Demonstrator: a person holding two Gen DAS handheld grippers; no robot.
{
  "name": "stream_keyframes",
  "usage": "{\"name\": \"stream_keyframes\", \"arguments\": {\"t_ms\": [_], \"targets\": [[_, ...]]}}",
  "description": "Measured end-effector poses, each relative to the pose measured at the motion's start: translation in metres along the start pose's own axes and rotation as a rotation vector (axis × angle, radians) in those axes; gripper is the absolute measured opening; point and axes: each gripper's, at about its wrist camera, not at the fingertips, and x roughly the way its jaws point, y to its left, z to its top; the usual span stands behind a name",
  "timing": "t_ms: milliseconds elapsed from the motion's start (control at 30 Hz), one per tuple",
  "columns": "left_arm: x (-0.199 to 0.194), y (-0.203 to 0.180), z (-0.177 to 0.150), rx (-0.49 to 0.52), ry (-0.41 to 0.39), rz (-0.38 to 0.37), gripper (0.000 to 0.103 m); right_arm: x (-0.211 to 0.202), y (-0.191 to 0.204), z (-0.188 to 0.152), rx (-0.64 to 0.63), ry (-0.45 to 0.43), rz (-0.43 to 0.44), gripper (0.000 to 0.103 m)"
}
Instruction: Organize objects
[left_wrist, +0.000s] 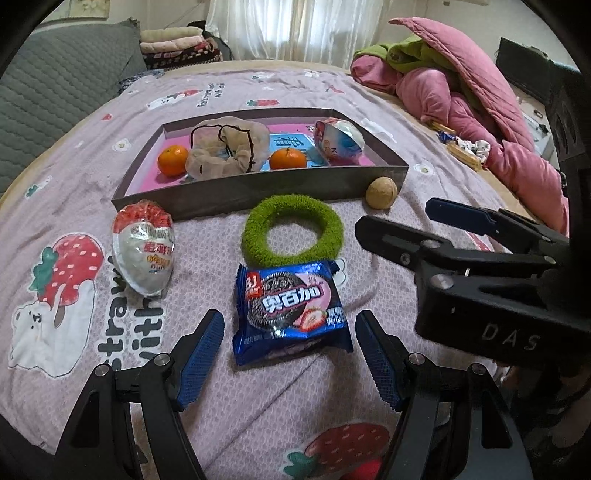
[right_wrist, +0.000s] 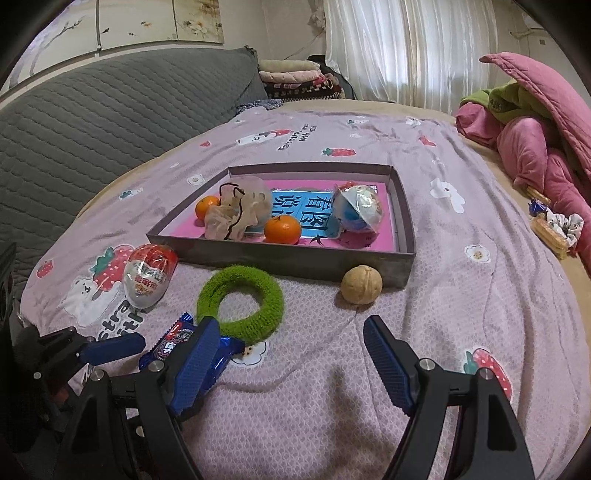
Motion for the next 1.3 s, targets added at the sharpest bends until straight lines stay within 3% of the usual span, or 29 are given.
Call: {"name": "stream_keyframes", "arguments": {"t_ms": [333, 900, 1300], "targets": [[0.016, 0.002, 0.006, -0.015, 0.015, 0.034, 0.075, 0.022, 0.003, 0.006, 0.007, 0.053, -0.022, 0.079], [0.030, 0.006, 0.004, -0.042, 0.041, 0.021, 0.075, 0.059, 0.009, 0.016, 0.013, 0.121, -0.057, 0.079], [0.036, 0.006, 0.007, -0.049, 0.041, 0.032, 0.075, 0.076, 0.013, 0.019, -0.022, 0.140, -0.070, 0.064]]}}
